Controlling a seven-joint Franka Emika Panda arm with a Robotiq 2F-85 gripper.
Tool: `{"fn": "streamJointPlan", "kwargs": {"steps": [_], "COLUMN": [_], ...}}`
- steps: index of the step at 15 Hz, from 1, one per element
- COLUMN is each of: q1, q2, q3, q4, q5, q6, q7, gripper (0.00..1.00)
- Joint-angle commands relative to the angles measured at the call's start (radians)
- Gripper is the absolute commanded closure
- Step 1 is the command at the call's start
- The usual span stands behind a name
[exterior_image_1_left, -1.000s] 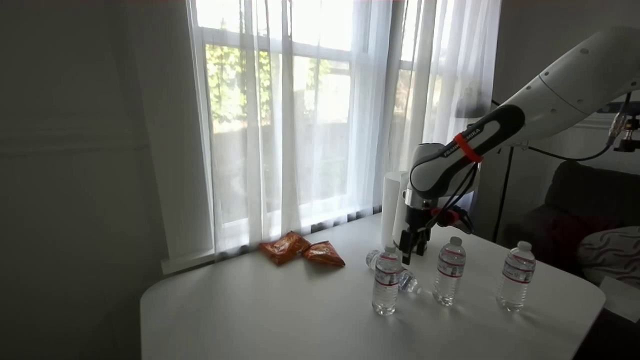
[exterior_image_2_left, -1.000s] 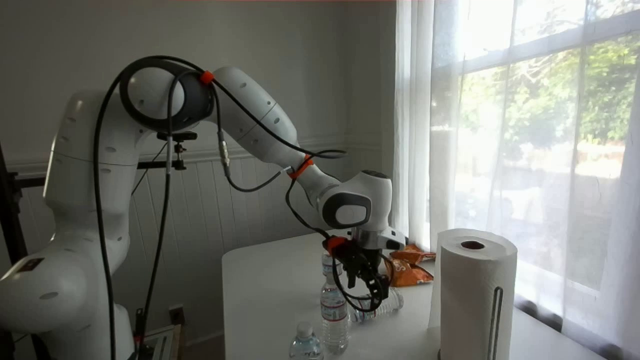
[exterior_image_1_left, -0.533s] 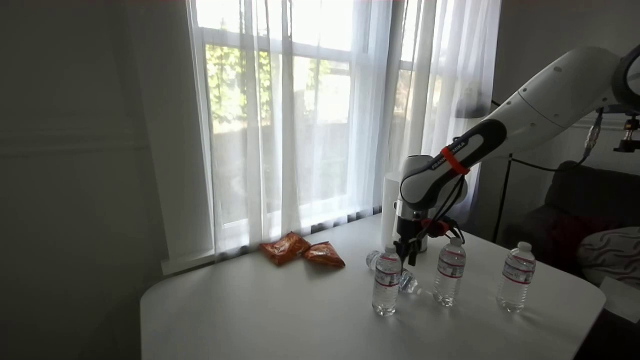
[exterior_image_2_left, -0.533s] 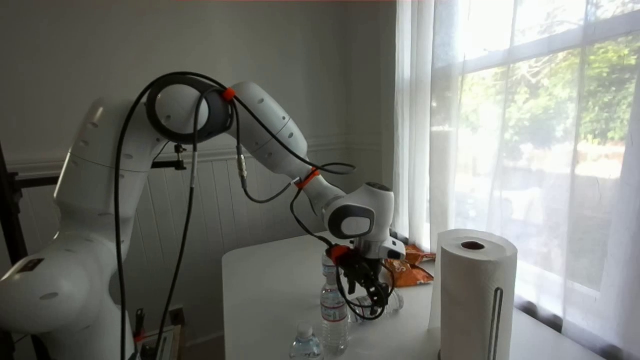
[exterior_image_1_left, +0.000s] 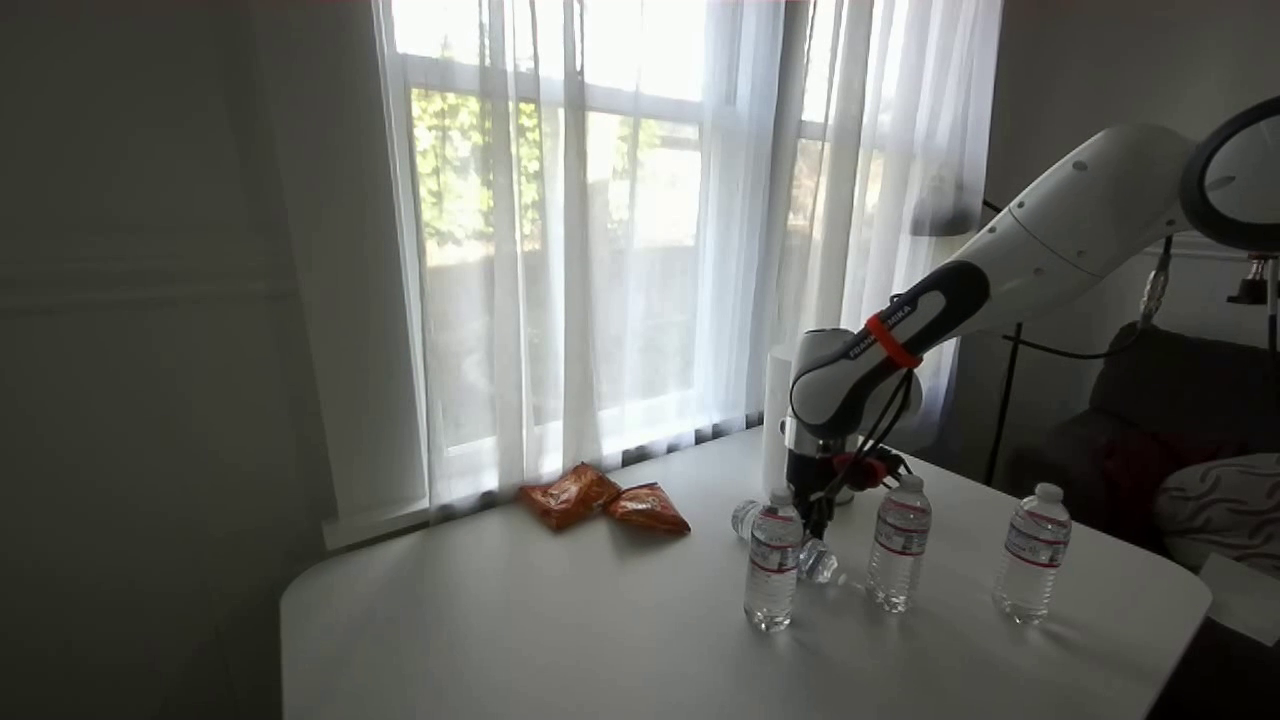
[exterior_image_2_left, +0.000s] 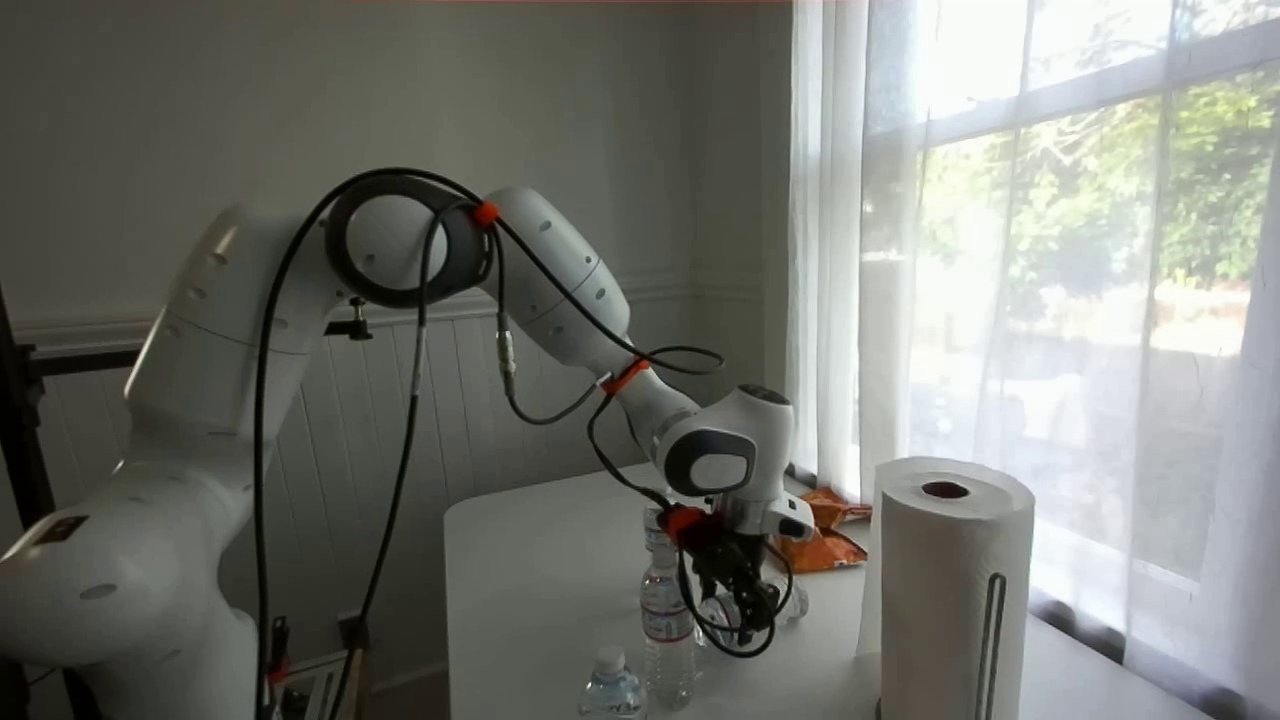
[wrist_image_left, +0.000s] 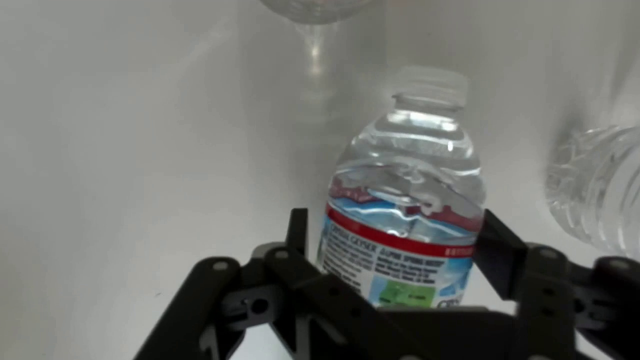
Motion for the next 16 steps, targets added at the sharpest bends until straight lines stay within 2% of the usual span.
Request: {"fn": "streamJointPlan", "kwargs": {"steps": [1,3,5,7,16], "q1": [0.006,0.010,0.010,0.007,-0.012], "q2": [0.028,0.024,0.014,-0.004,-0.071], "q3": [0.001,-0.001,-0.001,0.001,-0.012], "q4": [0.026,0.027,0.029,0.027,0.045], "q5": [-0.007,-0.014,-0.014,-0.007,0.018], "q6": [0.014,0.015,0.009,-0.005,-0.160], "q7": [0.003,0.006,0.008,0.009,0.039], "gripper": [0.47,0.60,0.64,0.73,0.73]}}
